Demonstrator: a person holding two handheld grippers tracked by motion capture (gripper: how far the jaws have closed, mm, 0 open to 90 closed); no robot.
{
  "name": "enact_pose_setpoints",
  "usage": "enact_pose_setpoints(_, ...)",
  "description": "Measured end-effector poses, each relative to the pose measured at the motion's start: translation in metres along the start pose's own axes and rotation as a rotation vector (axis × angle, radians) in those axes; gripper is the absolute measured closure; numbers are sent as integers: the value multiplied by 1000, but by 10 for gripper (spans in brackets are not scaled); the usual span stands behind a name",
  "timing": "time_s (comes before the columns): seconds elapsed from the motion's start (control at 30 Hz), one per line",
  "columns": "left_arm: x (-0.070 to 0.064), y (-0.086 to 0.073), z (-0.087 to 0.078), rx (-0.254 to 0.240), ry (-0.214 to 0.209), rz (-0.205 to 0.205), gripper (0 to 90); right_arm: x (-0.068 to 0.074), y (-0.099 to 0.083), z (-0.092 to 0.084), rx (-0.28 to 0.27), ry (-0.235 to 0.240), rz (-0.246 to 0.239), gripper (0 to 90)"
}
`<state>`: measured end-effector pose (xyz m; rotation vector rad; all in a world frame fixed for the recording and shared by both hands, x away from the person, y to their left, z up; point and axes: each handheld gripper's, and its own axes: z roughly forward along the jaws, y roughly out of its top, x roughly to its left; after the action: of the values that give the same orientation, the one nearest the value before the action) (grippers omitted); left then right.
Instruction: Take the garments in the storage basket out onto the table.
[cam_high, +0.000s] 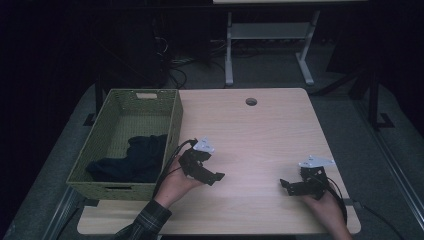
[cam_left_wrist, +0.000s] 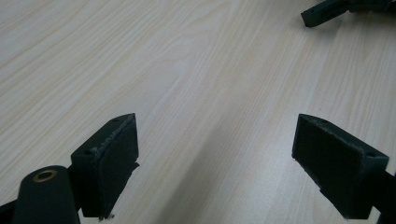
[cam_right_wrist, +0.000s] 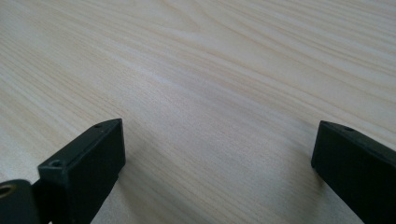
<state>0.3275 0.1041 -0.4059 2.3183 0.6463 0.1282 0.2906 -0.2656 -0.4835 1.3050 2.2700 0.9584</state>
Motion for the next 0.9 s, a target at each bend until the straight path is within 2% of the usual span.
enact_pose_setpoints(0.4,3,11,-9,-6,0,10,145,0,0,0,1,3,0,22)
enact_pose_setpoints(0.57,8,14,-14,27,-5,17,145,0,-1,-1,2,10,-7,23)
enact_pose_setpoints(0.8,13,17,-26,9,-3,6,145,0,-1,-1,3,9,-8,22)
enact_pose_setpoints(0.83,14,17,-29,2,-13,2,145,0,-1,-1,3,9,-7,23)
enact_pose_setpoints(0.9,15,19,-33,-1,-2,16,151,-1,0,-1,1,8,-9,23)
